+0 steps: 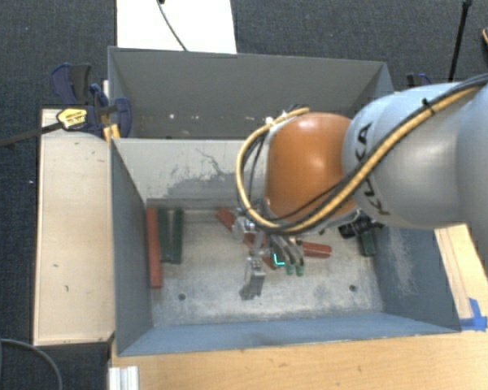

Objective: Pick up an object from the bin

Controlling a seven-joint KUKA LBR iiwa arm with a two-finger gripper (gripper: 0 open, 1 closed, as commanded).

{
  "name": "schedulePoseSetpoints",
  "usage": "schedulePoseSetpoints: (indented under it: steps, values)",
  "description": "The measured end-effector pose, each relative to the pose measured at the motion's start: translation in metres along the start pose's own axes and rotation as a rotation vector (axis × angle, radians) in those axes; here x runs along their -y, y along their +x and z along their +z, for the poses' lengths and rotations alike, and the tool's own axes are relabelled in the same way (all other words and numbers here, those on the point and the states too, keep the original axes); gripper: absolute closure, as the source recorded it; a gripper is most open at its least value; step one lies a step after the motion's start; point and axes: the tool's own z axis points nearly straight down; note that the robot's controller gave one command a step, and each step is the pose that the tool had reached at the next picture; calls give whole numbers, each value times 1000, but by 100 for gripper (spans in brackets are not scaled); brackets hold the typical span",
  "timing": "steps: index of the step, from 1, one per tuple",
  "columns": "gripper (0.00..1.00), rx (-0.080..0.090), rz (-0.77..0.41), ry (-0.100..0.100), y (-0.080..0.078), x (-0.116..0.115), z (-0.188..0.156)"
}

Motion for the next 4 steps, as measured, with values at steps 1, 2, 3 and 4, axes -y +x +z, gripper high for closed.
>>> schedulePoseSetpoints:
  steps: [1,2,3,4]
  values:
    - [0,1,-52,2,7,63,87]
    - [0,12,-205,4,-48,155,85]
    - [0,13,-251,-2,-74,89,78]
    - [0,13,-462,-1,-80,27,84]
